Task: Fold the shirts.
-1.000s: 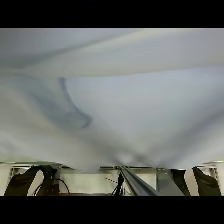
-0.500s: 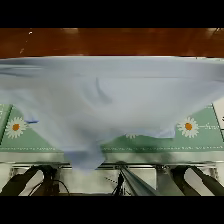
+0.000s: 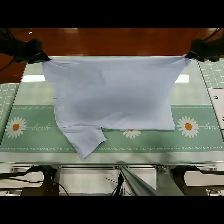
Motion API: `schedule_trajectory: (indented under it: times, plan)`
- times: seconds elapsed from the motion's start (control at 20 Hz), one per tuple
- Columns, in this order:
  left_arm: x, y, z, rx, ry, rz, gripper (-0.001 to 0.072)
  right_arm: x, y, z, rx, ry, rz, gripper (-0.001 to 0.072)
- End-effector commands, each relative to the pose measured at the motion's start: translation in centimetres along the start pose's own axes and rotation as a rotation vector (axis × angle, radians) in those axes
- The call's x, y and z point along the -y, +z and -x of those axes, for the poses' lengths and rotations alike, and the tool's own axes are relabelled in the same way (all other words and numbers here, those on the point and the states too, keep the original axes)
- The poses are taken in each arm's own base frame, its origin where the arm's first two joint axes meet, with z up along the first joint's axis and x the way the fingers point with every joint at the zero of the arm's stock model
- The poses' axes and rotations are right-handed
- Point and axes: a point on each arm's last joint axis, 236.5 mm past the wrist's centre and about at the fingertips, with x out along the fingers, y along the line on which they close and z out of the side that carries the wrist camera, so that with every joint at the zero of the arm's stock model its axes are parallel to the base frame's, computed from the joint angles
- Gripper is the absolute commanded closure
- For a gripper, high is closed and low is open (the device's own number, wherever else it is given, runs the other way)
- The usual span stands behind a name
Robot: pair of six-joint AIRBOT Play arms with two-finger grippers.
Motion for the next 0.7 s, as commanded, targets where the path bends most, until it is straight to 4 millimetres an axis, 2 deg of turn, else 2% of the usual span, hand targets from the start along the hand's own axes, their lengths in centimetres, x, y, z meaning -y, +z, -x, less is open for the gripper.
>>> schedule_trajectory:
  times: [0.0,0.1,0.2,0.3,0.45,0.55,0.65]
  plan:
    - [-2.0,3.0,-5.4,0.088,0.018,-0.038,0.0688,-0.1,4.1,-6.0,0.173,0.003,-0.008,0.0693]
    - [-2.4,4.2,-7.8,0.130,0.026,-0.048,0.0688,0.5,4.0,-8.5,0.177,-0.002,-0.030,0.0693]
    - [-2.6,3.9,-10.6,0.118,0.029,-0.048,0.0688,1.4,2.6,-11.0,0.126,-0.010,-0.058,0.0693]
    - [-3.8,2.1,-13.7,0.045,0.054,-0.054,0.0687,2.2,0.7,-12.9,0.058,-0.019,-0.068,0.0693]
    - [-5.8,-2.9,-17.0,-0.149,0.072,0.010,0.0688,3.2,-3.2,-15.0,-0.089,-0.029,-0.079,0.0693]
    - [-6.0,-4.9,-17.5,-0.230,0.066,0.027,0.0688,3.4,-5.2,-15.5,-0.168,-0.029,-0.083,0.0693]
    - [-6.3,-5.2,-16.2,-0.265,0.070,0.017,0.0688,3.2,-6.4,-14.6,-0.229,-0.024,-0.075,0.0693]
